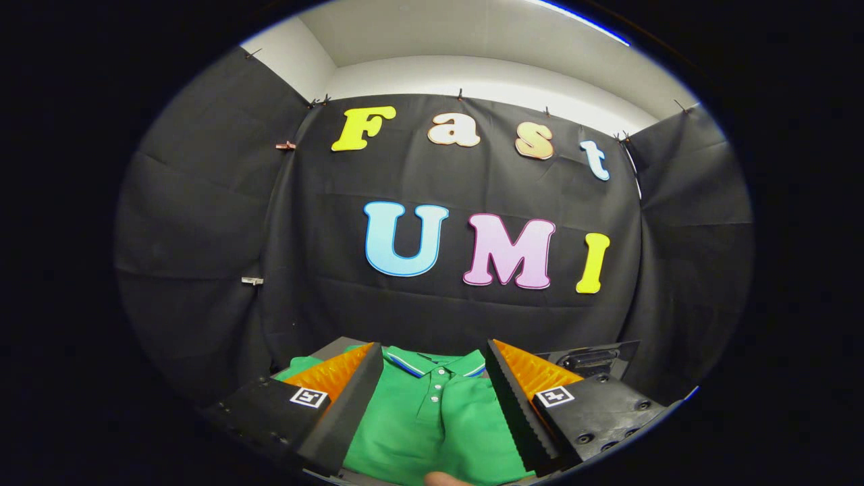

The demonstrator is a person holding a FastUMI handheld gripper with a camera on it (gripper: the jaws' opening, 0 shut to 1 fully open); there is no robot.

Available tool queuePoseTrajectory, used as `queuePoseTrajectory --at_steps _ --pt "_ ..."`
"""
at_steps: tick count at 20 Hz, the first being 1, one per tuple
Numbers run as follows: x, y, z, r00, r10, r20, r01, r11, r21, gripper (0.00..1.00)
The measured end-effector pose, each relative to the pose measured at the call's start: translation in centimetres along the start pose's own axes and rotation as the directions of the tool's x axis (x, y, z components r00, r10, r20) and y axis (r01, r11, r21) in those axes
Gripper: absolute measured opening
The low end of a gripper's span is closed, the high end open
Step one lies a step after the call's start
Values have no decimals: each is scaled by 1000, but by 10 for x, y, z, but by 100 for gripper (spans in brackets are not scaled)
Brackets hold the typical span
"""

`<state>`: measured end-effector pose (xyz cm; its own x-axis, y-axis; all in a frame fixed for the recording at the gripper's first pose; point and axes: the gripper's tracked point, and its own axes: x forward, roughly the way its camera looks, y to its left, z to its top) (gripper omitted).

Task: Put the clothes into the washing machine and then close the washing machine lid.

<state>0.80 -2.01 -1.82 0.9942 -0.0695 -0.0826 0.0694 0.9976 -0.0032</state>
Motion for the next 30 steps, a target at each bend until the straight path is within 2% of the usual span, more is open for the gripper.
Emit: queuePoseTrajectory --at_steps 6,8,11,13,16,19,21,24,25,26,27,30 --pt "12 11 0 997 63 -36 -63 998 -8 96" --pt "20 14 -6 990 105 -89 -103 994 28 96" --pt "41 4 -24 971 95 -219 -84 995 59 96" --pt "54 -1 -52 930 86 -357 -65 995 71 96" --pt "74 -3 -91 851 94 -517 -36 992 120 97" --pt "78 7 -132 739 146 -658 -45 985 168 97" --pt "73 2 -159 647 127 -751 -43 990 131 97" --pt "68 6 -155 642 129 -756 -143 989 47 94" --pt "70 5 -156 654 138 -744 -148 988 53 95" --pt "65 5 -153 647 150 -748 -145 987 73 95" --pt "68 1 -155 660 142 -737 -133 989 71 92" --pt "72 -10 -160 676 155 -721 -140 987 82 53"
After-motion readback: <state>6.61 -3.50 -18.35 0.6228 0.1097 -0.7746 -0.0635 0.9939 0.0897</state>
